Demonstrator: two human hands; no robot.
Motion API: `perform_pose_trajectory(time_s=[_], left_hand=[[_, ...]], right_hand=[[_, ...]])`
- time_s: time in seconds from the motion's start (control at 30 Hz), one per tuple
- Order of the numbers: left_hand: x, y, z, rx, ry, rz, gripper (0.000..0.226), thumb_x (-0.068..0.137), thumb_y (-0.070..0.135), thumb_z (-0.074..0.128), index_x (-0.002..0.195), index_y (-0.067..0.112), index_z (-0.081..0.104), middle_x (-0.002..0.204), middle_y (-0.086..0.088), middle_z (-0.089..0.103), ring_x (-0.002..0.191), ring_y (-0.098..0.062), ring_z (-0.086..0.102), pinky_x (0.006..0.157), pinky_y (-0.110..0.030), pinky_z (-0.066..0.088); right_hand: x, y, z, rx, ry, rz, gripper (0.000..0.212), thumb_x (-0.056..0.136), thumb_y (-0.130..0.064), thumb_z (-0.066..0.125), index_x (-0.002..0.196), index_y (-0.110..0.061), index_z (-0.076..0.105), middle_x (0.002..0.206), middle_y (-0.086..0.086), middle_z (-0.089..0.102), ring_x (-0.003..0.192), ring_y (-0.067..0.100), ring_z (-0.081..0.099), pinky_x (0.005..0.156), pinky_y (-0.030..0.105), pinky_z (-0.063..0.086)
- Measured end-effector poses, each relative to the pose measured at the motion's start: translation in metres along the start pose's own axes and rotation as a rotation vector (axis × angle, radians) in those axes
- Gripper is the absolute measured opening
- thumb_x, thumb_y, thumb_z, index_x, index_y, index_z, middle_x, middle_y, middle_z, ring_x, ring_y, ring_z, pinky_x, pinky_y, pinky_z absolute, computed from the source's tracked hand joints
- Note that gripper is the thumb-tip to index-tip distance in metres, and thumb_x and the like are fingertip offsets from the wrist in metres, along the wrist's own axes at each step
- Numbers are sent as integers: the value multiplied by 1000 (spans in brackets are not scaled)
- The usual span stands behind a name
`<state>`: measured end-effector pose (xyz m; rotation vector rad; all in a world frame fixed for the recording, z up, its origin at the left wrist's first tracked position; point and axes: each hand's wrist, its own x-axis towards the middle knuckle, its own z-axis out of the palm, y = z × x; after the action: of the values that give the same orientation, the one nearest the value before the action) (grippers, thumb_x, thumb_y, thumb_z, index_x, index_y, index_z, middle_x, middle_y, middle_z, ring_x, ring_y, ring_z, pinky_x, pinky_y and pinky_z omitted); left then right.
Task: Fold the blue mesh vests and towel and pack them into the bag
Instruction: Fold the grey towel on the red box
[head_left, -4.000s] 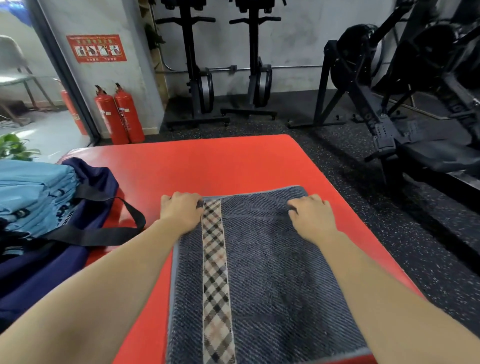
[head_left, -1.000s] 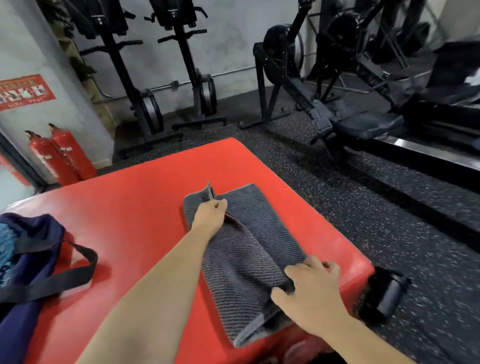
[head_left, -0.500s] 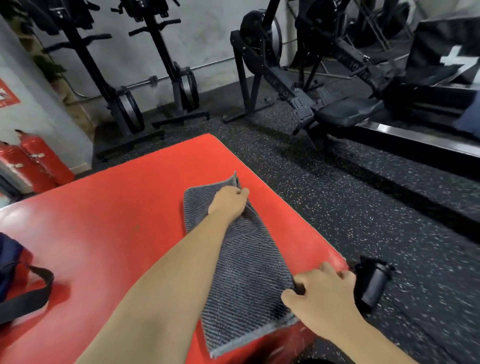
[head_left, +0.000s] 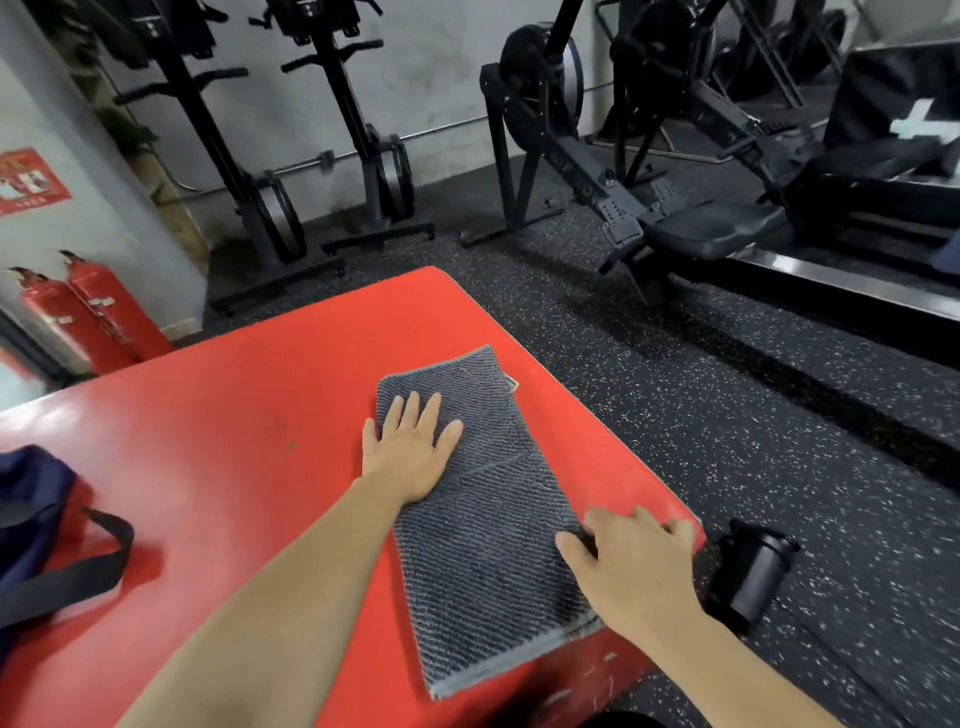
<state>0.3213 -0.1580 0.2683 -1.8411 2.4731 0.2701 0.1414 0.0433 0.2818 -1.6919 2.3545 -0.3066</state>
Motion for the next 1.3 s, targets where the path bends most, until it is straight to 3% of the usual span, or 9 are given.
perform_pose_trajectory(time_s=[0.2, 0.33, 0.5, 0.7, 0.83, 0.97, 1.07, 1.17, 1.3], left_hand=[[12, -23, -20, -264, 259, -221, 61, 101, 49, 39, 149, 13, 31, 152, -13, 36, 139, -35, 31, 105, -50, 34], [33, -31, -28, -451, 261, -364, 42, 97, 44, 53, 110, 4, 58, 113, -17, 64, 107, -36, 58, 79, -39, 44], [48, -33, -26, -590, 294, -436, 39, 96, 37, 58, 70, 8, 53, 79, -11, 59, 81, -32, 58, 66, -35, 41], [61, -52, -44, -933, 338, -558, 33, 94, 23, 64, 67, 9, 53, 73, -5, 55, 79, -23, 53, 73, -33, 45], [53, -65, -44, -683, 269, -454, 38, 94, 23, 64, 60, 13, 50, 77, -15, 63, 77, -31, 59, 78, -39, 50], [42, -59, -36, -618, 327, -441, 18, 96, 20, 57, 94, 5, 66, 106, -18, 68, 106, -35, 62, 86, -37, 47], [35, -51, -36, -602, 290, -394, 41, 97, 22, 57, 132, 4, 50, 129, -16, 59, 121, -34, 54, 95, -37, 43], [32, -47, -43, -617, 227, -408, 57, 94, 25, 63, 139, 0, 39, 137, -18, 51, 126, -35, 49, 97, -38, 42], [40, -53, -47, -863, 258, -520, 66, 91, 25, 69, 141, -5, 39, 142, -20, 48, 129, -35, 48, 102, -37, 40]], right_hand=[[12, -6, -3, 25, -12, 76, 50, 94, -63, 30, 64, -24, 40, 73, -8, 50, 95, 18, 48, 88, 41, 26], [46, -18, -8, 153, -42, 122, 51, 94, -63, 33, 67, -22, 47, 80, -6, 59, 99, 22, 52, 92, 44, 25], [105, -40, -7, 393, -122, 181, 47, 94, -63, 36, 72, -25, 51, 91, -5, 63, 108, 22, 52, 106, 50, 20], [146, -62, -2, 553, -119, 236, 33, 94, -47, 52, 94, -18, 68, 98, -3, 67, 97, 23, 53, 92, 43, 19], [149, -66, 9, 306, -51, 214, 33, 94, -46, 52, 72, -22, 57, 92, -2, 67, 103, 24, 56, 96, 44, 23], [147, -64, 12, 237, 9, 140, 26, 94, -49, 50, 95, -25, 59, 95, -3, 67, 102, 22, 58, 95, 43, 26], [143, -58, 7, 279, 2, 84, 32, 93, -50, 54, 110, -24, 55, 103, -3, 67, 106, 22, 59, 94, 40, 32], [142, -54, -1, 281, 30, -25, 39, 91, -40, 60, 124, -22, 51, 113, -1, 65, 110, 23, 57, 95, 38, 43], [150, -61, -12, 139, 83, -336, 33, 95, -26, 53, 129, -28, 54, 126, -8, 60, 126, 18, 41, 103, 37, 28]])
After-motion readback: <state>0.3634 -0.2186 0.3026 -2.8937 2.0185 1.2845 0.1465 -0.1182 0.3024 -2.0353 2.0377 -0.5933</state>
